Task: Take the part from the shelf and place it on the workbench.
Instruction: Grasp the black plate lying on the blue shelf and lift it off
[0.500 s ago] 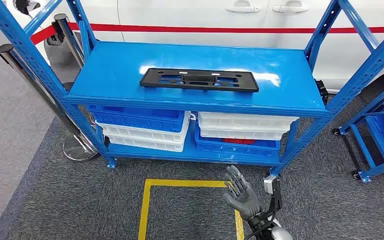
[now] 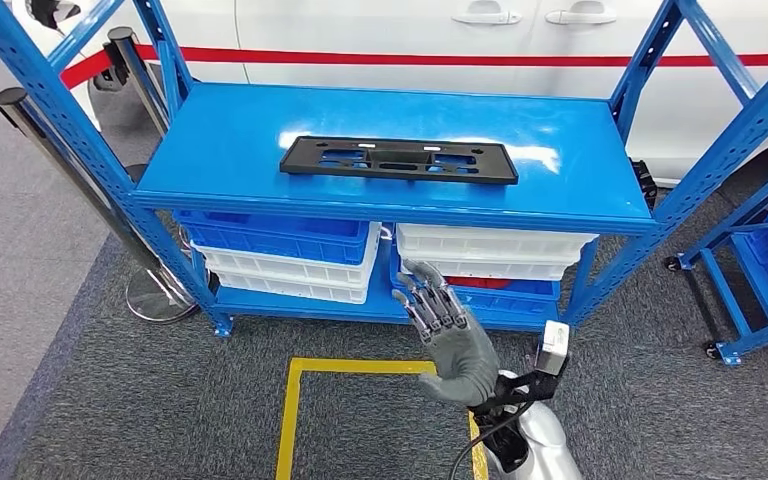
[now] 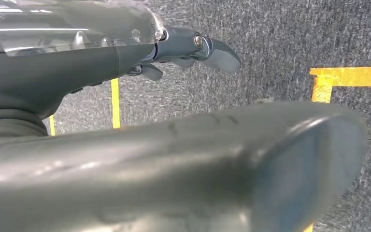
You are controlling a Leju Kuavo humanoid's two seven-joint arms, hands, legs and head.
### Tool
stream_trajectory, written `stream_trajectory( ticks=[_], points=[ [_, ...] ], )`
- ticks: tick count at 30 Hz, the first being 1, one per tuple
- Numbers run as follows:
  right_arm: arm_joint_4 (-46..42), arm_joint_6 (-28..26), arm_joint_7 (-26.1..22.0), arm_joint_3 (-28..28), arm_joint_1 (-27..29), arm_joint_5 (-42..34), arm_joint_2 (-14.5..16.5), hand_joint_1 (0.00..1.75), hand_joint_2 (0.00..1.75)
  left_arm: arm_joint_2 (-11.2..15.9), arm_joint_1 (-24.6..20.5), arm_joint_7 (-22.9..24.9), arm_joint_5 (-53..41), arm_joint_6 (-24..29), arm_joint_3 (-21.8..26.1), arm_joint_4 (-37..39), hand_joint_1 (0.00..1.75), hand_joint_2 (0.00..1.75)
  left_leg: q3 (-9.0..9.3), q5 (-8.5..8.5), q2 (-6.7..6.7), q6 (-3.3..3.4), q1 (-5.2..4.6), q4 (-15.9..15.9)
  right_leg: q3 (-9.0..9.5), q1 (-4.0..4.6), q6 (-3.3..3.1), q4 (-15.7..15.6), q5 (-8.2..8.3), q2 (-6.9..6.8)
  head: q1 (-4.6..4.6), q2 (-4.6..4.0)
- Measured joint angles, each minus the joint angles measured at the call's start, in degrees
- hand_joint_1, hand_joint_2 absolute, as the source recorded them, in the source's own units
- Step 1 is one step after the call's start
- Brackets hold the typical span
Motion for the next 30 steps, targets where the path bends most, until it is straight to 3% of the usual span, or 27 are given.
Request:
stream_trajectory(
  ticks=[5,8,10,12,13,14,15,17,19,22,24,27,28,29,30],
  points=[
    [-7.44,3.09,-2.62,4.80,-0.53,-2.03,0.33,0.00,1.75,-0.42,-0.74,-0.34,-3.82,1.31,2.88,0.58,0.00,0.00,-0.12,0.01,-0.01,0.13,-0.19,0.30,-0.05,-0.25,0.31,-0.16,0.23,-0.01,0.00,0.00],
    [-11.47,5.14,-4.11,7.47,-0.99,-3.15,0.48,0.00,1.75,-0.74,-1.29,-0.74,-6.20,1.64,4.35,0.88,0.00,0.00,0.11,0.61,0.12,0.85,0.11,-0.48,-0.36,-0.21,0.74,0.52,-0.19,-0.07,0.02,0.00],
    [-13.94,6.80,-5.16,9.04,-1.17,-3.83,0.55,0.00,1.75,-1.02,-1.69,-1.15,-7.68,1.49,5.40,1.13,0.00,0.00,0.31,1.09,0.27,1.36,0.40,-1.15,-2.57,-0.09,0.77,5.05,-2.73,-0.14,0.07,0.00],
    [-16.31,8.90,-6.31,10.57,-1.14,-4.45,0.59,0.00,1.75,-1.20,-2.08,-1.49,-9.27,0.95,6.55,1.48,0.00,0.00,0.24,1.18,0.32,1.50,0.30,-1.22,-6.48,0.02,0.70,12.46,-5.79,-0.14,0.09,0.00],
    [-17.38,9.97,-6.85,11.29,-1.06,-4.69,0.61,0.00,1.75,-1.29,-2.23,-1.62,-10.05,0.64,7.07,1.65,0.00,0.00,0.26,1.15,0.32,1.48,0.25,-1.20,-7.98,0.04,0.65,15.09,-6.30,-0.15,0.09,0.00],
    [-18.45,11.08,-7.39,12.01,-0.96,-4.89,0.64,0.00,1.75,-1.37,-2.36,-1.72,-10.88,0.32,7.52,1.80,0.00,0.00,0.33,1.09,0.29,1.43,0.23,-1.19,-8.59,0.06,0.55,15.73,-5.63,-0.15,0.08,0.00],
    [-19.36,12.06,-7.89,12.60,-0.82,-5.01,0.69,0.00,1.75,-1.49,-2.47,-1.78,-11.64,0.02,7.90,1.92,0.00,0.00,0.47,0.99,0.23,1.34,0.23,-1.16,-8.09,0.07,0.40,14.17,-3.91,-0.15,0.09,0.00],
    [-21.07,13.87,-8.82,13.53,-0.48,-5.15,0.87,0.00,1.75,-1.81,-2.68,-1.71,-13.15,-0.49,8.52,2.17,0.00,0.00,0.80,0.62,0.04,0.97,0.19,-1.04,-4.94,0.15,-0.13,6.96,0.35,-0.13,0.09,0.00],
    [-22.50,15.20,-9.44,14.25,-0.13,-5.11,1.18,0.00,1.75,-2.06,-2.89,-1.45,-14.35,-0.75,9.03,2.38,0.00,0.00,0.71,0.24,-0.08,0.33,0.06,-0.73,-2.67,0.41,-0.70,1.53,2.02,-0.06,0.04,0.00],
    [-23.71,15.68,-9.62,14.89,0.44,-4.94,1.64,0.00,1.75,-2.16,-3.03,-0.98,-15.11,-0.79,9.42,2.58,0.00,0.00,0.42,-0.05,0.01,-0.65,0.10,-0.58,-2.41,0.61,-1.52,0.29,1.83,0.07,-0.02,0.00],
    [-24.14,15.58,-9.64,15.18,0.52,-4.75,2.03,0.00,1.75,-2.17,-3.09,-0.85,-15.33,-0.79,9.64,2.68,0.00,0.00,-0.36,-1.44,0.24,-1.30,0.25,1.52,-2.12,0.42,-2.10,-0.14,1.88,-0.08,-0.04,0.00],
    [-24.48,15.17,-9.74,15.52,0.53,-4.51,2.48,0.00,1.75,-2.18,-3.12,-0.80,-15.50,-0.79,9.87,2.76,0.00,0.00,-5.29,-6.27,0.42,-2.26,0.68,11.59,-1.96,0.31,-2.60,-0.26,1.78,-0.44,-0.07,0.00],
    [-24.50,14.99,-9.79,15.63,0.54,-4.47,2.51,0.00,1.75,-2.18,-3.08,-0.79,-15.51,-0.79,9.95,2.78,0.00,0.00,-6.83,-6.98,0.43,-2.53,0.86,14.39,-1.96,0.30,-2.62,-0.24,1.76,-0.48,-0.07,0.00],
    [-24.52,14.74,-9.84,15.76,0.54,-4.45,2.52,0.00,1.75,-2.18,-3.05,-0.79,-15.53,-0.79,10.04,2.79,0.00,0.00,-7.62,-6.67,0.44,-2.75,1.04,15.51,-1.95,0.26,-2.61,-0.20,1.73,-0.50,-0.07,0.00],
    [-24.54,14.48,-9.90,15.93,0.54,-4.44,2.52,0.00,1.75,-2.17,-3.03,-0.79,-15.56,-0.79,10.10,2.80,0.00,0.00,-7.33,-5.18,0.47,-2.93,1.24,14.29,-1.92,0.18,-2.54,-0.12,1.68,-0.48,-0.07,0.00]
  ],
)
